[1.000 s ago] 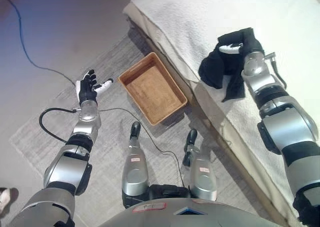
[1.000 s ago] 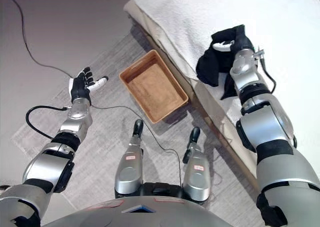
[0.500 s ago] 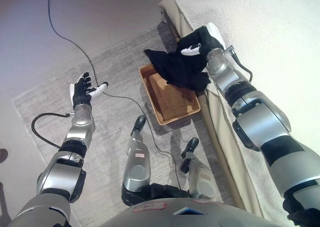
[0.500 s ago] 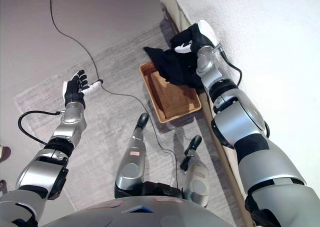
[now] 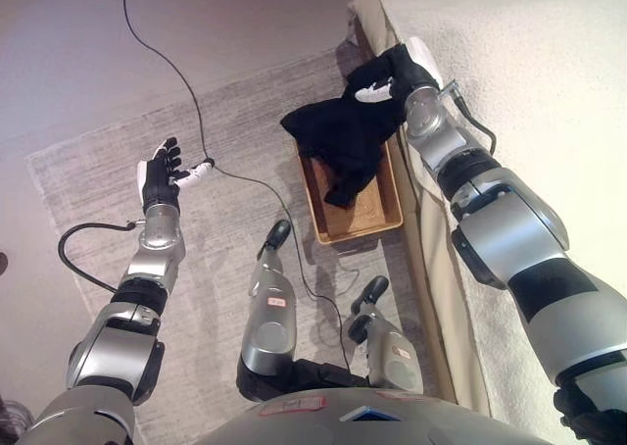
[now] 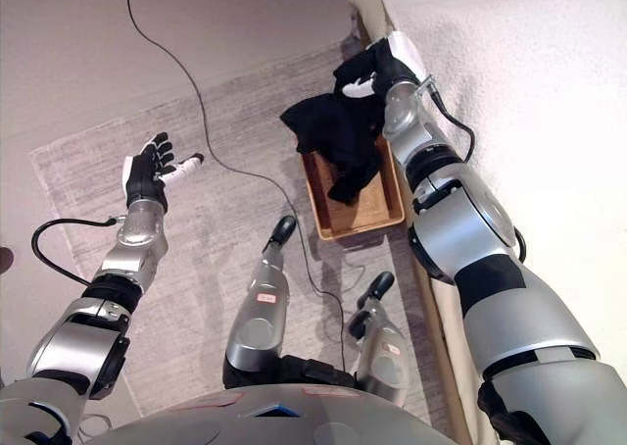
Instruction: Put the clothes on the bed into the basket.
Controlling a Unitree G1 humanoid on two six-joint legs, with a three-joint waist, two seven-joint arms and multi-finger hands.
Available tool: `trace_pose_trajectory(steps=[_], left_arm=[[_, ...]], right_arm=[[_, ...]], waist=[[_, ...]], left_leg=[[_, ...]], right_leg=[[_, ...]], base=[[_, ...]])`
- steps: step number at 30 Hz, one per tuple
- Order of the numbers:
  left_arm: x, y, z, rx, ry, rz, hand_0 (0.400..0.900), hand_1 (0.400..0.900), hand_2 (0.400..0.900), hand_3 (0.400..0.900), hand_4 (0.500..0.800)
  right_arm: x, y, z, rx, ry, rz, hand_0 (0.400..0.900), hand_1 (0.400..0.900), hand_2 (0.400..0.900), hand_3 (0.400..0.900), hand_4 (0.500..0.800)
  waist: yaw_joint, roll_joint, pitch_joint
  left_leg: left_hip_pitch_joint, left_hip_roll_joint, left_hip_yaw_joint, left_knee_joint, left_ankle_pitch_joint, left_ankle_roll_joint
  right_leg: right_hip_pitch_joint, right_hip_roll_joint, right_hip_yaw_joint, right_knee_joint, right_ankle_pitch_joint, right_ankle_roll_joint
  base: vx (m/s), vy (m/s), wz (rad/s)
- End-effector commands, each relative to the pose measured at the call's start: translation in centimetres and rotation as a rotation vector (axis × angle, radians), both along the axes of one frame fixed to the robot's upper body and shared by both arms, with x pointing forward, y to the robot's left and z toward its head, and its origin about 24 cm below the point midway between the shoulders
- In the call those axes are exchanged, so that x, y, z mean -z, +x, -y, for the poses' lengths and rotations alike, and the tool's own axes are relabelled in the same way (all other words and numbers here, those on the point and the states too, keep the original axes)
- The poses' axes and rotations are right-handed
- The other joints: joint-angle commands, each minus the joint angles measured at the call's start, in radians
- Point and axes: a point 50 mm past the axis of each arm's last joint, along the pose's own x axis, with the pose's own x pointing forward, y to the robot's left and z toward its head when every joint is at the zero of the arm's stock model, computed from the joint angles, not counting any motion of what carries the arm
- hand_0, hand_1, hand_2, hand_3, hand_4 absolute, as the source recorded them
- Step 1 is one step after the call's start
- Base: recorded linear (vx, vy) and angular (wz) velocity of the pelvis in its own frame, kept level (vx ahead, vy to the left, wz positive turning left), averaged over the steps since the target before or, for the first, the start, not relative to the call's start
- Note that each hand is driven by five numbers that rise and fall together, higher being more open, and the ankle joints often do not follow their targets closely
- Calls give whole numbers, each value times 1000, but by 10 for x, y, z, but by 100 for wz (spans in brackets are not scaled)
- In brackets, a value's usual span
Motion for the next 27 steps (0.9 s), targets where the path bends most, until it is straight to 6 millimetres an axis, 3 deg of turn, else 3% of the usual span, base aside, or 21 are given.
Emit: trace_pose_trajectory(steps=[1,2,3,27], left_arm=[[-33,7,-13,13,99,134,900,900,900,900,800],[-33,7,-13,10,98,135,900,900,900,900,800],[-32,7,-13,11,98,133,900,900,900,900,800],[-29,1,-12,-8,92,140,900,900,900,900,800]], right_arm=[[-65,10,4,23,4,215,400,400,400,400,500],[-67,10,3,19,1,217,478,478,478,478,547],[-67,10,2,16,-6,216,900,900,900,900,800],[-63,9,-9,-15,-12,221,900,900,900,900,800]], waist=[[-6,-36,-58],[-8,-36,-57],[-10,-37,-56],[-58,-36,-46]], left_leg=[[32,52,39,39,-62,-13],[31,52,41,41,-63,-13],[31,52,42,44,-64,-13],[37,42,72,78,-90,-5]], right_leg=[[-36,-109,90,38,106,91],[-37,-110,92,38,105,91],[-38,-110,94,39,105,90],[-54,-119,133,55,101,85]], base=[[14,24,-4],[12,21,-5],[4,24,-6],[-2,10,-5]])
